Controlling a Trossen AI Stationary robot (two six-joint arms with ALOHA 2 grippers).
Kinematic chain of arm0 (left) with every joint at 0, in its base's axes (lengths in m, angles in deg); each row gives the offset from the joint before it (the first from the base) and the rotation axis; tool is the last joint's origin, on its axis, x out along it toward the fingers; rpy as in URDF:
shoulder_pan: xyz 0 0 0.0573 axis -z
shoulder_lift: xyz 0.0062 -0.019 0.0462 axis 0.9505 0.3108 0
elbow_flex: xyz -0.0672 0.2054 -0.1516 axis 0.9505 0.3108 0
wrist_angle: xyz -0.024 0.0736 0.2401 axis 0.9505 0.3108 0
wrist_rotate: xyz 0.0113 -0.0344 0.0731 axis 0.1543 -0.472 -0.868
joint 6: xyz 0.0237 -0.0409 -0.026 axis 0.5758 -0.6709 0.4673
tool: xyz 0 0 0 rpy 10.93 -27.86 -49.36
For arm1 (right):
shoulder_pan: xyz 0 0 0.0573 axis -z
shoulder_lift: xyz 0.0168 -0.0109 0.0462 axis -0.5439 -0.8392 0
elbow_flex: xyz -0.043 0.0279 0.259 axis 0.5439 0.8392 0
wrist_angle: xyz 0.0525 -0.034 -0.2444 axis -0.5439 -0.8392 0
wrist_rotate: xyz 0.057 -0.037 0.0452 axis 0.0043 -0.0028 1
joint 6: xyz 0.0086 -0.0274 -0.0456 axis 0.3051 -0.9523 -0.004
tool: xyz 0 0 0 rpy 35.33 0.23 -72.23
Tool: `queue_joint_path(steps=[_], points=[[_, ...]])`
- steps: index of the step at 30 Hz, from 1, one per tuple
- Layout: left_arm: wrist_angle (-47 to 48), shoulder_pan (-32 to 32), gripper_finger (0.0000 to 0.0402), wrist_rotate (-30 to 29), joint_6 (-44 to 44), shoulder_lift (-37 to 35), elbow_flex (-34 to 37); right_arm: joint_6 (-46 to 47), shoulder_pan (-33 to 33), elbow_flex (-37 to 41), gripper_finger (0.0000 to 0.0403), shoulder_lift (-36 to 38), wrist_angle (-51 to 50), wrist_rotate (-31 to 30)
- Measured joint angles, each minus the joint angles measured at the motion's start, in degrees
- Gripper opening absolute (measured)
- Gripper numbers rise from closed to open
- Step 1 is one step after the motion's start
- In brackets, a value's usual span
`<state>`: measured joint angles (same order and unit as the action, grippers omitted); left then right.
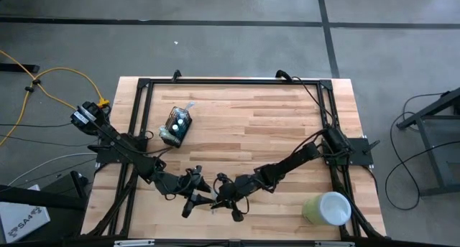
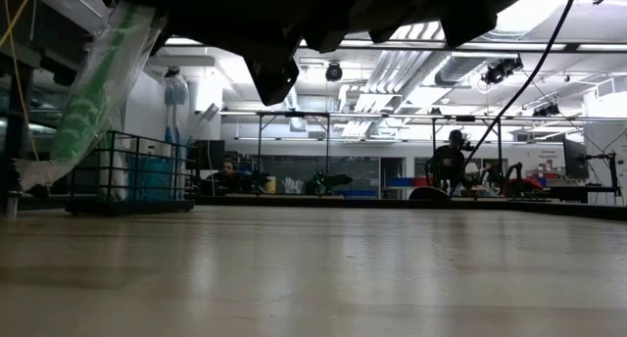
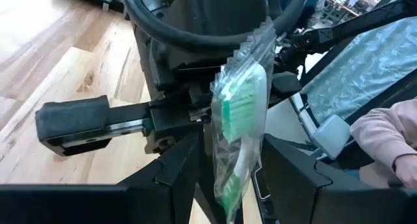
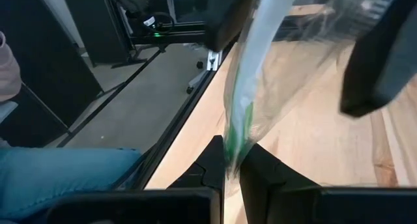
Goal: Pick & Place toothbrushing station
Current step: Put the green toothbrush into the black wire organizer
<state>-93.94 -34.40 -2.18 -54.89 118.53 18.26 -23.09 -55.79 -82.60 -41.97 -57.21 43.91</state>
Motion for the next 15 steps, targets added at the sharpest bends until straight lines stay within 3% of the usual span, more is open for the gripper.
queue_joint_path(steps=[15], points=[[0.1,-0.8,0.0140,4.6,-1.2,0.0,0.0,1.3,0.0,0.0,0.0015,0.0,-1.4,0.1]])
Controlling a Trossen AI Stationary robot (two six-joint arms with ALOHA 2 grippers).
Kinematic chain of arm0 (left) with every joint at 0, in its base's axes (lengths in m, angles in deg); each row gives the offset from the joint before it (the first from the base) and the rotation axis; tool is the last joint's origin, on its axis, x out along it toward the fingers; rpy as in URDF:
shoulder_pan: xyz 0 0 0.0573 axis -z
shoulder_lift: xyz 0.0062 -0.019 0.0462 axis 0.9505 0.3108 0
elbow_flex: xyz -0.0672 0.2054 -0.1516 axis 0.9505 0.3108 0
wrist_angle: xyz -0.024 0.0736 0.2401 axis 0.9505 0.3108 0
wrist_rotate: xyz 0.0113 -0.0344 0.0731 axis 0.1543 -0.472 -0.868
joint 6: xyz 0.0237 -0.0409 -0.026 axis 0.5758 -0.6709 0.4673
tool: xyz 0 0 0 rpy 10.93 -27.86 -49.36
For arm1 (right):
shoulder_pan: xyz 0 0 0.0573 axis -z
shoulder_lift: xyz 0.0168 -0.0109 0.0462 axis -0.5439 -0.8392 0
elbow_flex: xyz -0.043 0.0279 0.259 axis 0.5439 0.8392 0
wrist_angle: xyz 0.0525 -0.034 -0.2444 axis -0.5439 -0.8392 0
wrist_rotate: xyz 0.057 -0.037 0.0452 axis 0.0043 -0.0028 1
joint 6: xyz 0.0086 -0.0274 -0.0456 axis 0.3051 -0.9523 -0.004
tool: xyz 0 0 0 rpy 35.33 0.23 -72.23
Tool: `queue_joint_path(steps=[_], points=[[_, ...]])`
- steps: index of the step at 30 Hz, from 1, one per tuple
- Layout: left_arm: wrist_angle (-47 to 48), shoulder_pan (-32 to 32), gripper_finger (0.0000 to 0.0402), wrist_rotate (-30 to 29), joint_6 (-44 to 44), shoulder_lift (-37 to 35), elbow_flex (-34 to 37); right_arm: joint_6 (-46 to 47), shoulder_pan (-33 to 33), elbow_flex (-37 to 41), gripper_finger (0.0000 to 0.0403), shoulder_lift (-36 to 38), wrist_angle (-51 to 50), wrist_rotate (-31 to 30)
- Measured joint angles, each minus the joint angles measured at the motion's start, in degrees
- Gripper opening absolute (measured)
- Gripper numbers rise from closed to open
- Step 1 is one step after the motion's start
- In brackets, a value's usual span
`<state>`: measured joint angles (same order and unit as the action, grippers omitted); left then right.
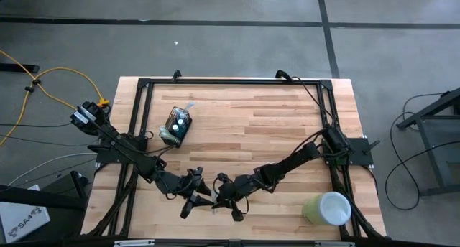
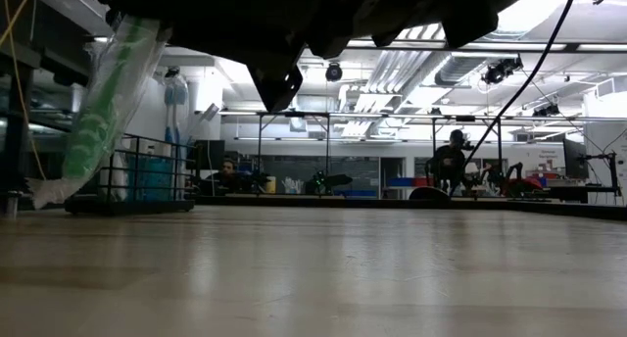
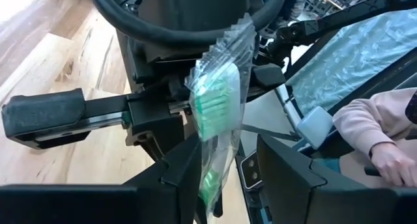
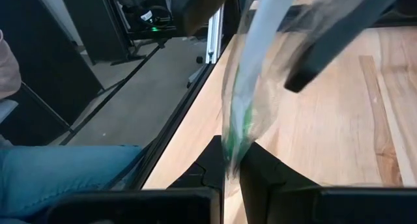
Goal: Pick & Place toothbrushing station
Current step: Put the green toothbrush into the black wire organizer
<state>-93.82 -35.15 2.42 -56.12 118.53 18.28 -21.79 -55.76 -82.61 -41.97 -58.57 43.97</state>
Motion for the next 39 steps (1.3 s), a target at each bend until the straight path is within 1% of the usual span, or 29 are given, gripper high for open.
queue_joint_path(steps=[10,13,26,30,35,39], points=[[0.7,0.0,0.0139,-0.1,-0.2,0.0,0.0,1.5,-0.2,0.0,0.0015,0.0,0.0,0.3],[0.8,0.0,0.0134,-0.1,-0.2,0.0,0.0,1.5,-0.5,0.0,0.0015,0.0,0.0,0.4],[0.7,-0.9,0.0046,-0.4,-0.3,0.0,0.0,1.7,-0.8,0.0,0.0015,0.0,-0.1,0.3],[0.7,-0.8,0.0011,-0.3,-0.3,0.0,0.0,1.6,-0.8,0.0,0.0015,0.0,-0.2,0.3],[0.6,-0.3,0.0004,-0.8,-0.3,0.0,0.0,1.6,-0.8,0.0,0.0016,0.0,-0.2,0.3],[0.5,-0.3,0.0003,-0.7,-0.3,0.0,0.0,1.5,-0.8,0.0,0.0028,0.0,-0.1,0.3]])
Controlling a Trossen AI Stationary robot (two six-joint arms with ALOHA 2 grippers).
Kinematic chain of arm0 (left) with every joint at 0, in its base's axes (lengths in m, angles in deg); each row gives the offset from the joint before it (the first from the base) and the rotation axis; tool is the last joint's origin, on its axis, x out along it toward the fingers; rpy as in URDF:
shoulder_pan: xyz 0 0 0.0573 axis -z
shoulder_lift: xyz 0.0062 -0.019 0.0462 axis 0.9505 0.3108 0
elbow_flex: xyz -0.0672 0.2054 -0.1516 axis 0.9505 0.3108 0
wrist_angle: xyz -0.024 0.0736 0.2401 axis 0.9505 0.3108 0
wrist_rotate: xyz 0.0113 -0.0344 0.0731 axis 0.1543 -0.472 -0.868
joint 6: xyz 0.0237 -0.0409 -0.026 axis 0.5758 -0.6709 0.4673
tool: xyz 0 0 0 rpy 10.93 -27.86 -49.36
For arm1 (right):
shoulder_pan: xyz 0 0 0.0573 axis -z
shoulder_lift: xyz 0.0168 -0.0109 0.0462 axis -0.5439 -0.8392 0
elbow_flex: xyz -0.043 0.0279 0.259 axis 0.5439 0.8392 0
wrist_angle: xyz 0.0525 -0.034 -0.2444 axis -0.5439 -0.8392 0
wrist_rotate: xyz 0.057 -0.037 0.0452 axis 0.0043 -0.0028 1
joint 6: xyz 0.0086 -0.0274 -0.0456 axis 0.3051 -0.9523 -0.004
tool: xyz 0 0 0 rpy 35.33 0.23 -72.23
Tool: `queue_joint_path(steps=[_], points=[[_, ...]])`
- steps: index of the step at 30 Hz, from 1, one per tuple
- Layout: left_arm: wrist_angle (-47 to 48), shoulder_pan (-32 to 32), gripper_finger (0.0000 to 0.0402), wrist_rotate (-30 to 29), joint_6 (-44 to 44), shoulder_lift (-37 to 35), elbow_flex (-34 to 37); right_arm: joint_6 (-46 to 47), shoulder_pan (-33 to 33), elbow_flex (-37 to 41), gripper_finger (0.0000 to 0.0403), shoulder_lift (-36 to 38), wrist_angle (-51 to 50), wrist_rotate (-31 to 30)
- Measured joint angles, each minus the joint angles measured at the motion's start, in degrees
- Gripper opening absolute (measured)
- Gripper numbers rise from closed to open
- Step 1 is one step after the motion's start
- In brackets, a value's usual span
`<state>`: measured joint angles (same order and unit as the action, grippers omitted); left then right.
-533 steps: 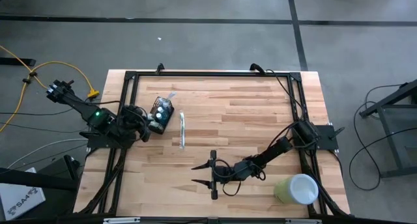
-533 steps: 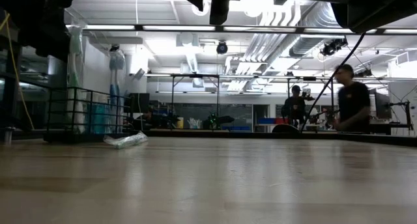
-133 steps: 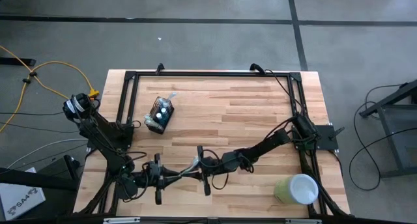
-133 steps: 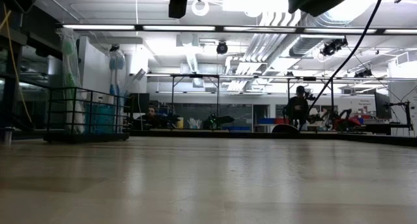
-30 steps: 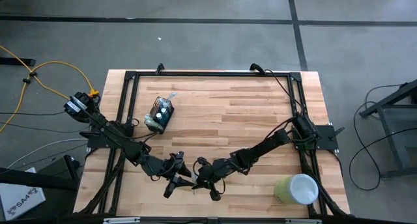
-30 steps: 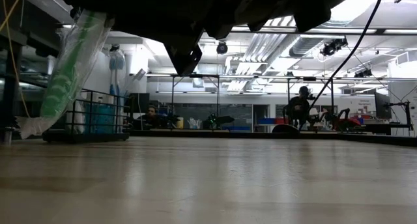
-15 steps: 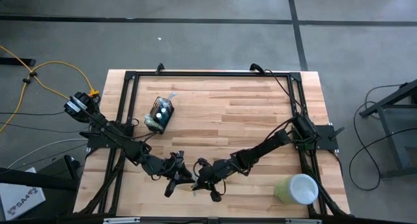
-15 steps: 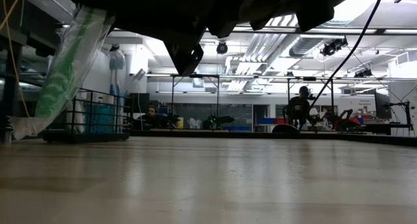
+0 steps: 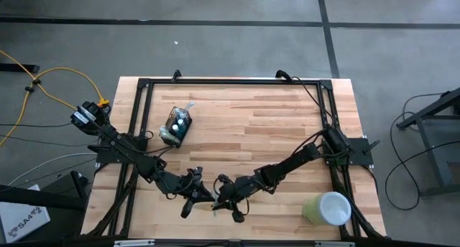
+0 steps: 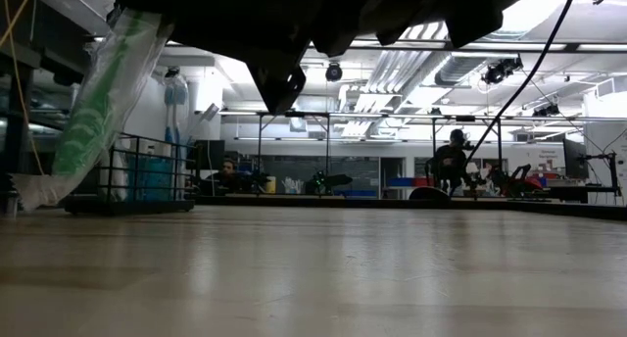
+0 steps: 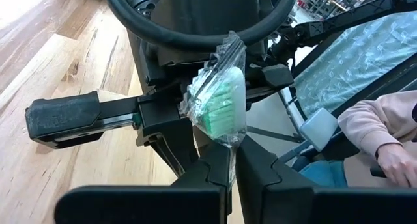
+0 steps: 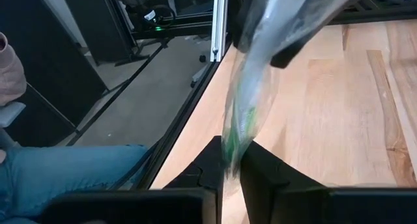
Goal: Pick & Place toothbrushing station
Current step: Put the green toothbrush into the black wire organizer
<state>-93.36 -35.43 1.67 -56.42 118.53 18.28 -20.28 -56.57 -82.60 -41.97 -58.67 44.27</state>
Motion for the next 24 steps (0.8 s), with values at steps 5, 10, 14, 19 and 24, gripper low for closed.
queue_joint_path(steps=[5,10,14,19,24], points=[[-0.1,0.0,0.0002,0.0,0.0,0.0,0.0,-0.1,0.0,0.0,0.0041,0.0,0.3,-0.3],[0.0,0.0,0.0002,0.0,0.0,0.0,0.0,-0.1,0.0,0.0,0.0060,0.0,0.7,-0.3],[0.0,0.0,0.0001,0.0,0.0,0.0,0.0,-0.1,0.0,0.0,0.0088,0.0,0.7,-0.4],[0.0,0.7,0.0001,0.0,0.0,0.0,0.0,-0.1,0.0,0.0,0.0122,0.0,0.4,-0.5],[1.1,2.7,0.0001,-4.2,0.2,-0.1,0.0,-0.4,0.9,0.0,0.0149,0.0,-0.7,-0.2]])
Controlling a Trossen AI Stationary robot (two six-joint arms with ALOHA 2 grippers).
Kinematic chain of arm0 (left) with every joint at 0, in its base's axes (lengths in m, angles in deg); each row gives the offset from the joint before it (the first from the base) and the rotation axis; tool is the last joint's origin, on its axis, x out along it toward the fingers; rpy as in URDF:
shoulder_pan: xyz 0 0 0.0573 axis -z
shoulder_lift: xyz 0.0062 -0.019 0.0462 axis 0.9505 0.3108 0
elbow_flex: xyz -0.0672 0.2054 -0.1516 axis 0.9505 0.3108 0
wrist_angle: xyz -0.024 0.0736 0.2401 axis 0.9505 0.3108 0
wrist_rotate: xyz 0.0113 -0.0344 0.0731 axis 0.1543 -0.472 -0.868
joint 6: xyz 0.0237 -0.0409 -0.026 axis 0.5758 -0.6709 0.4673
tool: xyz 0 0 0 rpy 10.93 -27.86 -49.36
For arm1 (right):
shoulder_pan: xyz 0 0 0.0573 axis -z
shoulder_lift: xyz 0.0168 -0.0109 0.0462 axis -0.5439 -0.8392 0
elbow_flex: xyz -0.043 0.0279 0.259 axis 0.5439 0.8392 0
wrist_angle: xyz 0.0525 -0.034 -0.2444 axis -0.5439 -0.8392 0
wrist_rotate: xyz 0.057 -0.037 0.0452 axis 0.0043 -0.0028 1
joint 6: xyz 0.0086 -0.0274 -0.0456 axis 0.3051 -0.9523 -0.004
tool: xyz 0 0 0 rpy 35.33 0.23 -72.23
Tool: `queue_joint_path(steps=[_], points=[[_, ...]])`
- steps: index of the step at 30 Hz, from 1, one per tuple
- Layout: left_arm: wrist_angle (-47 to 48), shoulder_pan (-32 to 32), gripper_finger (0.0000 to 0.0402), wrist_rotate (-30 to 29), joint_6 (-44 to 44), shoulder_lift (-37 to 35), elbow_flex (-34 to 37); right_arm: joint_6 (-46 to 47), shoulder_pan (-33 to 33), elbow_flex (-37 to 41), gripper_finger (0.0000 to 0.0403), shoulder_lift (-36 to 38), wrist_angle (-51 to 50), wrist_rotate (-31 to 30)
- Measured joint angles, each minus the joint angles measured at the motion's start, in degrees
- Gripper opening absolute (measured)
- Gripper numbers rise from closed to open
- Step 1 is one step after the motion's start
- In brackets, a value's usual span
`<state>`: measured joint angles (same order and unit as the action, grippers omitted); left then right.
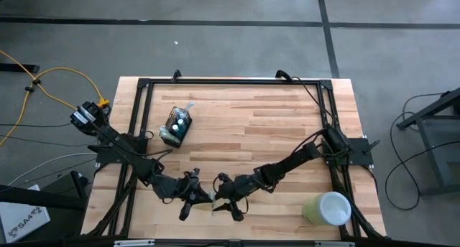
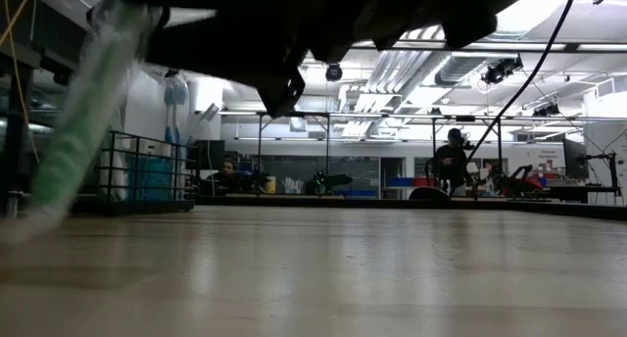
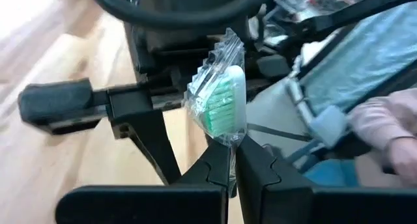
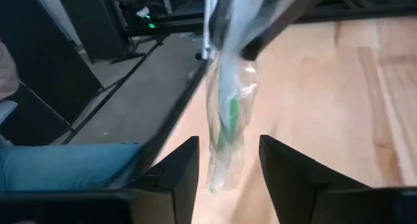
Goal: Pick & Place toothbrushing station
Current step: Put the green toothbrush into the black wire organizer
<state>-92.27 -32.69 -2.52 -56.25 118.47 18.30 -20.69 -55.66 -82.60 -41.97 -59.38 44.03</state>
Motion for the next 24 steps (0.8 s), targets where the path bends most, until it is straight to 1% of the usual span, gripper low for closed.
queue_joint_path(steps=[6,11,13,19,24], points=[[4.7,3.0,0.0001,-9.6,0.0,-2.7,0.1,0.4,1.8,0.0,0.0173,0.0,-3.4,0.9],[10.4,5.1,0.0001,-15.1,-2.7,-6.1,0.1,0.2,2.5,0.1,0.0184,0.9,-4.4,1.6],[13.2,5.6,0.0001,-17.3,-4.8,-7.0,0.0,-0.5,3.0,0.0,0.0186,2.4,-4.9,1.5],[20.2,7.1,0.0001,-24.0,-9.9,-9.5,0.0,-2.6,3.8,0.0,0.0187,8.0,-12.3,0.4],[22.3,8.4,0.0001,-30.1,-10.0,-13.1,0.0,-2.6,3.3,0.0,0.0184,8.8,-14.1,-1.4]])
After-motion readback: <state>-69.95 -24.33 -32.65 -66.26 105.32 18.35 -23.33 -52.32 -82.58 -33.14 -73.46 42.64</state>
